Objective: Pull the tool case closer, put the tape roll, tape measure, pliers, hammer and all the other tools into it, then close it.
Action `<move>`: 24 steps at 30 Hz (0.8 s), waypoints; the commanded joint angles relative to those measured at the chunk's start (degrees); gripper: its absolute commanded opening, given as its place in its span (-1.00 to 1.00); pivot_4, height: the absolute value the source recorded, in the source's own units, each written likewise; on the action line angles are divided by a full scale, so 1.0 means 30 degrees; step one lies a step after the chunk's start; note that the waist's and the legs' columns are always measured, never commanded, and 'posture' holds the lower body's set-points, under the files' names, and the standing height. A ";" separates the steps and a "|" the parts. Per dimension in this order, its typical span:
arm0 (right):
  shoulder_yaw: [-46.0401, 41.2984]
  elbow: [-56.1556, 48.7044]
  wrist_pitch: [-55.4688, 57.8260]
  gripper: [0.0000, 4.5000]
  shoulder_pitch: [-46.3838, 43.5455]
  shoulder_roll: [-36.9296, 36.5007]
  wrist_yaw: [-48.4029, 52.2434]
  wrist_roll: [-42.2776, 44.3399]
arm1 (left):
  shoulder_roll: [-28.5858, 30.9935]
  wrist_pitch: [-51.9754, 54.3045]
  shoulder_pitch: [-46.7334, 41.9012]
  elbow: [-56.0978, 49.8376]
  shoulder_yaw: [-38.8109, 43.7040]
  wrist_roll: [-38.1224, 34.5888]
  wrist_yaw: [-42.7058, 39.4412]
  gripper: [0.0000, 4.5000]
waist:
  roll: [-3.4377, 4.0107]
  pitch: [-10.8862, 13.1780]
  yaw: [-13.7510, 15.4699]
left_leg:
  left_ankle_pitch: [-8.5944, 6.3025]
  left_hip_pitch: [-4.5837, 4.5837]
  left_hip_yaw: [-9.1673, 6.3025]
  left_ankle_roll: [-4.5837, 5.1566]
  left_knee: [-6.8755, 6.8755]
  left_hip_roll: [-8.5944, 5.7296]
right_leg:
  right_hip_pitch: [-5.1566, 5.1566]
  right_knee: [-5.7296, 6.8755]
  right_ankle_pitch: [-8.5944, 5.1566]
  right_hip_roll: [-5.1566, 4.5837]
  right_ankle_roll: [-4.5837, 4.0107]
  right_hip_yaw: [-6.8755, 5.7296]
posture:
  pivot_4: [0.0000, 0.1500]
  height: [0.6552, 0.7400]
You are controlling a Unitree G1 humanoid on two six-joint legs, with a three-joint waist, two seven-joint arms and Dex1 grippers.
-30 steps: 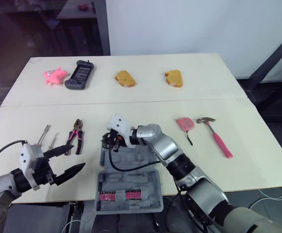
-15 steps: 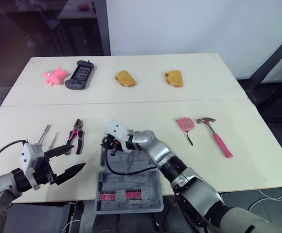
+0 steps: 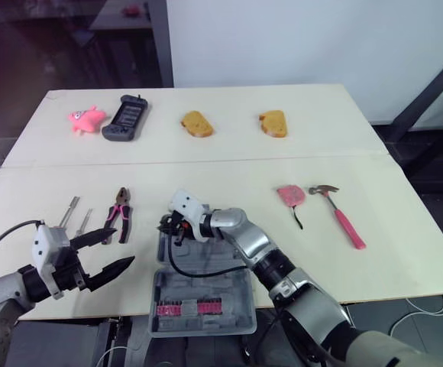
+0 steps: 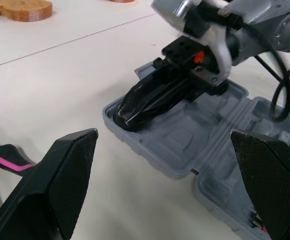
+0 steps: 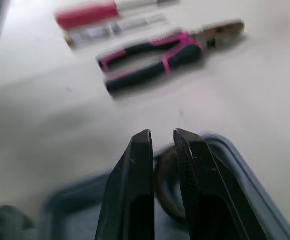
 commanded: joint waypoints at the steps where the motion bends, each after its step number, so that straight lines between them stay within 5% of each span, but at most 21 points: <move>1: -0.0993 -0.2887 0.0422 -0.66 0.0029 0.0236 0.0363 0.1492 | 0.0126 -0.0114 0.0070 -0.0421 0.0273 -0.0074 -0.0085 1.00 | 0.0000 0.0000 0.0004 | 0.0000 0.0000 0.0000 0.0000 0.0000 0.0000 | 0.0000 0.0000 0.0000 0.0000 0.0000 0.0000 | 1.00 1.00; 24: 0.1214 0.0975 0.1343 -0.66 -0.0979 -0.0310 -0.1286 -0.1736 | 0.0125 -0.0320 0.0369 -0.0243 0.0571 -0.0062 -0.0233 1.00 | -0.0001 -0.0001 -0.0010 | 0.0000 0.0002 0.0002 0.0000 -0.0006 0.0000 | -0.0009 -0.0002 -0.0002 0.0001 -0.0002 0.0003 | 1.00 1.00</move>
